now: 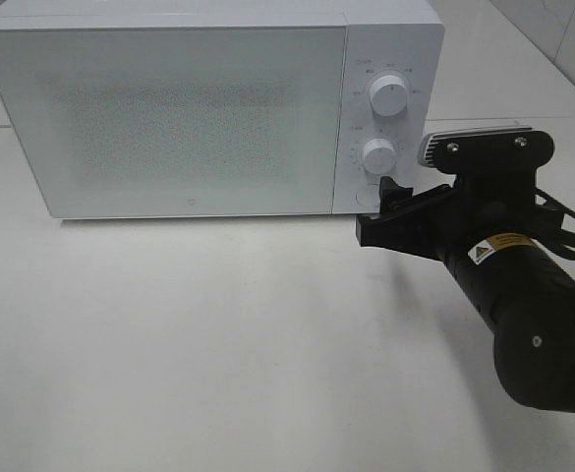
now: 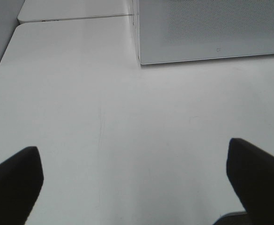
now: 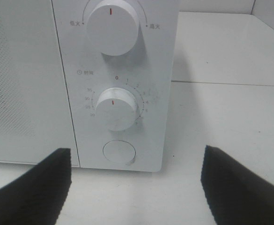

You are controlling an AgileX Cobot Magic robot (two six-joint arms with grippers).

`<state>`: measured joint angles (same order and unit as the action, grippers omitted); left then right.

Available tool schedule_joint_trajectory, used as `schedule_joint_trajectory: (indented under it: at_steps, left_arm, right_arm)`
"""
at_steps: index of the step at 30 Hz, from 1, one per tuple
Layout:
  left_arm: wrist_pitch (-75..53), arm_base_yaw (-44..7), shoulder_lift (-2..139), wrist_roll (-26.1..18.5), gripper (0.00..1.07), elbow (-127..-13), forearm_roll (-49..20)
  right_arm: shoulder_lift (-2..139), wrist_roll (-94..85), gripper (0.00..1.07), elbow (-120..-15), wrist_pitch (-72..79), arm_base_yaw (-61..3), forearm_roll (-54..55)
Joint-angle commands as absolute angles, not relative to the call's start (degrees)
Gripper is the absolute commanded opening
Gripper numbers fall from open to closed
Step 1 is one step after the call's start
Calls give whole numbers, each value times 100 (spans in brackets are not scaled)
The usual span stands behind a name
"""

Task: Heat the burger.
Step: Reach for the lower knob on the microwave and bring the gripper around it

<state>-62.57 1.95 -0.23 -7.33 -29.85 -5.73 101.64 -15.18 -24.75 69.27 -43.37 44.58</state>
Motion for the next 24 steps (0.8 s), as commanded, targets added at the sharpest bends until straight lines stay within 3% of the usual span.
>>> schedule_joint_trajectory:
  at_steps: [1,24]
  left_arm:
    - [-6159,195,-160,-710,100,-2974,-613]
    - [-6159,195,-160,-710,100,-2974,-613]
  right_arm:
    - [10273,-1518,75,-2618,8044,-4354,4469]
    - [11110,-1593,75,-3741,8056,-4337,4756]
